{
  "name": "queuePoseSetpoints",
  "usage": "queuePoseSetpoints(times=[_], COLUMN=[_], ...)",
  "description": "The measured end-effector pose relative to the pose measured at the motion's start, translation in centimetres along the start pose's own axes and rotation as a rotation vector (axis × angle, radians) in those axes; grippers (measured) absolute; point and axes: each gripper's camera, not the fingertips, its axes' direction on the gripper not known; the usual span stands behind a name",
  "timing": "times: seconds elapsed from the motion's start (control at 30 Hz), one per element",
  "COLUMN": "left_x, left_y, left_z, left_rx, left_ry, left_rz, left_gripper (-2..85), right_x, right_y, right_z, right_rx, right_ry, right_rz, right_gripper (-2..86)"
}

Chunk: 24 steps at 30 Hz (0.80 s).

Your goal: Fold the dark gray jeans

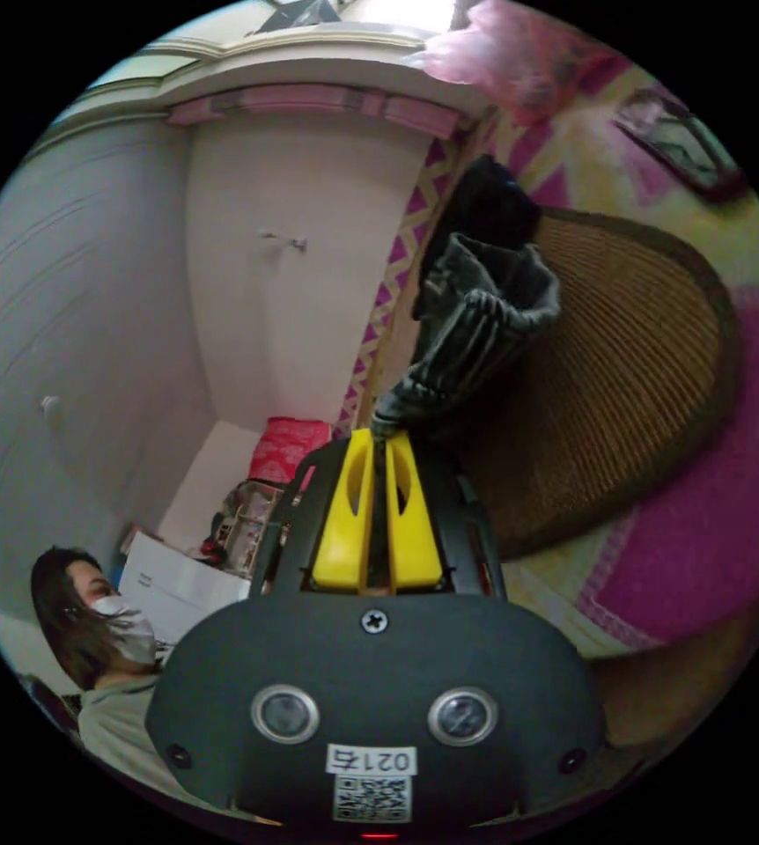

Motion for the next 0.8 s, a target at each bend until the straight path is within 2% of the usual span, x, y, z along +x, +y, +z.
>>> queuePoseSetpoints(times=[0.17,0.37,0.47,0.6,0.7,0.8], left_x=[7.1,8.3,6.6,5.2,5.5,7.2], left_y=[-10.5,-20.5,-22.3,-22.3,-21.0,-18.9], left_z=[6.0,20.3,26.7,28.0,26.3,27.0], left_rx=[-0.036,-0.178,-0.24,-0.175,-0.106,-0.184], left_ry=[-0.073,-0.194,-0.175,-0.156,-0.127,-0.05], left_rz=[0.168,0.114,0.099,0.118,0.183,0.267], left_gripper=[-0.9,-0.5,1.4,4.4,4.5,4.7], right_x=[-4.5,-2.4,0.9,1.6,-0.8,-5.5], right_y=[-8.2,-17.4,-19.3,-18.4,-16.0,-11.3], right_z=[6.4,18.3,23.4,24.7,24.8,27.2], right_rx=[-0.017,-0.067,-0.114,-0.126,-0.193,-0.314], right_ry=[-0.003,0.199,0.301,0.224,0.172,0.229], right_rz=[-0.088,-0.008,0.03,-0.014,-0.131,-0.372], right_gripper=[0.4,1.3,3.2,5.7,6.6,5.4])
